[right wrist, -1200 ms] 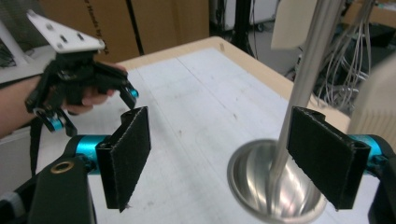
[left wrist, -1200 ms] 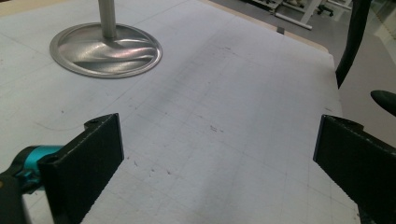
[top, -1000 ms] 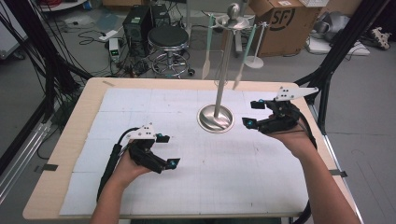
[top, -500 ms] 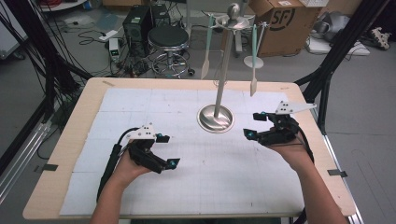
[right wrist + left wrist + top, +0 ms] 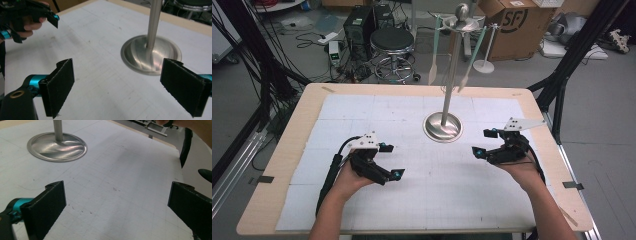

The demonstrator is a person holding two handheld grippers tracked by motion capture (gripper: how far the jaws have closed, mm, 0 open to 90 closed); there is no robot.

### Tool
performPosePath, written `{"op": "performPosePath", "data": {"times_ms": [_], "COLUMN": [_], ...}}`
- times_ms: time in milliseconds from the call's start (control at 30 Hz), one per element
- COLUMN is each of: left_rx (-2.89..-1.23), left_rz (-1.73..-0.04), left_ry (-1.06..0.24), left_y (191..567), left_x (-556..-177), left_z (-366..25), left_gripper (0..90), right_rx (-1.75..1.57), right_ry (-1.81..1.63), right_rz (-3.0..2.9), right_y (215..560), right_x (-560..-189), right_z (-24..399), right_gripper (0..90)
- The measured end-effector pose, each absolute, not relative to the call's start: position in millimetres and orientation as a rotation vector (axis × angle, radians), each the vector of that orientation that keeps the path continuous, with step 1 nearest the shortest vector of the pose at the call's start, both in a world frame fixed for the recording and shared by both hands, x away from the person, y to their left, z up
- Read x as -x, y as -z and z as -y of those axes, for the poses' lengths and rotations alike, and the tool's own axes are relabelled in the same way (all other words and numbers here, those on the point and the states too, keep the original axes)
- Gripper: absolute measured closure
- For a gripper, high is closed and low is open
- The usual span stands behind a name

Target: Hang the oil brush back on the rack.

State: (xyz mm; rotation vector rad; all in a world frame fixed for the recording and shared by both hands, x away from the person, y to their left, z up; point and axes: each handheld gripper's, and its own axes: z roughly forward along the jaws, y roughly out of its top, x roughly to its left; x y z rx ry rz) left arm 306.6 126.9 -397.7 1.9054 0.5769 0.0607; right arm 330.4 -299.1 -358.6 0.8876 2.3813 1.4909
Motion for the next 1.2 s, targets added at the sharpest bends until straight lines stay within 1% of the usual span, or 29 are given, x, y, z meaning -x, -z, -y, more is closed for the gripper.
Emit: {"op": "performPosePath", "data": {"times_ms": [200,233,300,1200], "left_rx": [-1.887,-1.890,-1.892,-1.930], "left_rz": [-0.589,-0.590,-0.587,-0.575], "left_ry": [-0.071,-0.068,-0.069,-0.050], "left_y": [396.3,396.5,396.5,402.9], "left_x": [-307.5,-307.6,-307.4,-304.3], "left_z": [-129.5,-129.5,-129.1,-123.7], "left_gripper": [2.2,2.2,2.2,2.2], "right_rx": [-0.939,-0.942,-0.951,-0.992], "right_ry": [-1.461,-1.457,-1.464,-1.512], "right_rz": [-2.389,-2.395,-2.394,-2.358], "right_y": [364.9,365.6,367.0,403.9], "right_x": [-328.0,-327.6,-326.2,-309.7], "right_z": [300.1,300.3,299.7,306.7], "right_gripper": [9.7,8.5,2.2,2.2]}}
